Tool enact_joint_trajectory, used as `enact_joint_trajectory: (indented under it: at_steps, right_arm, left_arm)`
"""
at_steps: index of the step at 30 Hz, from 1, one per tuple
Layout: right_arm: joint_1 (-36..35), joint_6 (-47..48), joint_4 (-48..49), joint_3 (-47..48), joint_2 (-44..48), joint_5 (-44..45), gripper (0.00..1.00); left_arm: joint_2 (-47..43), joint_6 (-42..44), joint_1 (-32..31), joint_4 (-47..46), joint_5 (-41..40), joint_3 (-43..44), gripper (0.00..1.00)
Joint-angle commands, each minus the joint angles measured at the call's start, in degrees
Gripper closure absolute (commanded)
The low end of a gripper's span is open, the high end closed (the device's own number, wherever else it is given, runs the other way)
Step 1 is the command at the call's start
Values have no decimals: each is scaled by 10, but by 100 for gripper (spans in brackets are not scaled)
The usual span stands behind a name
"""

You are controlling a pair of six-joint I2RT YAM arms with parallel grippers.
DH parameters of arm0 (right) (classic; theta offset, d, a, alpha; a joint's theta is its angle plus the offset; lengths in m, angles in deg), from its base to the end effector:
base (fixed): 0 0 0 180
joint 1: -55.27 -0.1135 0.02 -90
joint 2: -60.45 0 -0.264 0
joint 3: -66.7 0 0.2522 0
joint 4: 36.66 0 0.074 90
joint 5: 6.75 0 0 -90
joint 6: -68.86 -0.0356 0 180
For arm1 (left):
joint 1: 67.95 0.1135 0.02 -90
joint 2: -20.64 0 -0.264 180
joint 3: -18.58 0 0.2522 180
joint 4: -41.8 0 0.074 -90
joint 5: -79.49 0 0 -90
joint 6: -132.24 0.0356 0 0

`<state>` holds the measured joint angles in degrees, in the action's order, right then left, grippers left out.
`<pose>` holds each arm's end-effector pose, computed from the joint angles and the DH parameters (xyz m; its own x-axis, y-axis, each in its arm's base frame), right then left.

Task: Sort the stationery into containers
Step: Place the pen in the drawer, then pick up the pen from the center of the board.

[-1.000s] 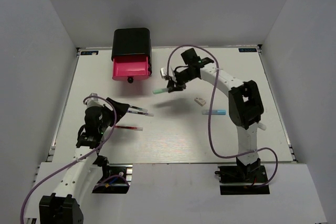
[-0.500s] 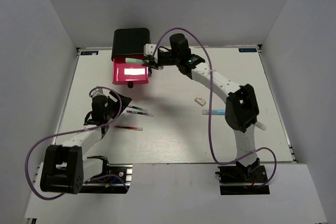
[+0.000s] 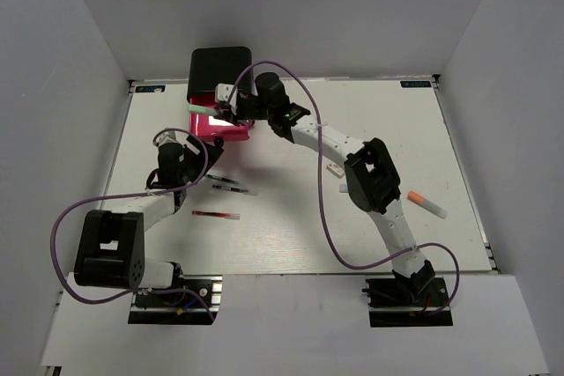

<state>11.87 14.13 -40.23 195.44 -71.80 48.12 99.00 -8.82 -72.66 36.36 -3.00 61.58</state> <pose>0.3867 0.3939 0.2808 0.4909 -0.1857 -0.8512 -0.8492 0.1159 -0.5151 0.2659 -0.0266 0.1716 -0.4636 -0.7356 -0.4940 -0.2645 0.6470 -0.7151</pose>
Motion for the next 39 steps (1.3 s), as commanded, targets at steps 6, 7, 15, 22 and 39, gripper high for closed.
enact_joint_trajectory:
  at_steps: [6, 7, 15, 22, 39]
  right_arm:
    - [3, 9, 32, -7, 37, 20, 53]
    - [3, 11, 31, -16, 40, 22, 52]
    - [13, 2, 11, -69, 137, 38, 63]
    - [74, 26, -194, -193, 281, 24, 100]
    - [237, 145, -427, -622, 560, 217, 44]
  left_arm:
    - [-37, 21, 2, 6, -1, 8, 11]
    - [-43, 21, 2, 12, -1, 8, 11]
    - [-122, 70, -4, 65, 18, -3, 11]
    - [-226, 146, -4, 110, 85, -27, 25]
    - [-134, 139, -42, 18, 275, -7, 29]
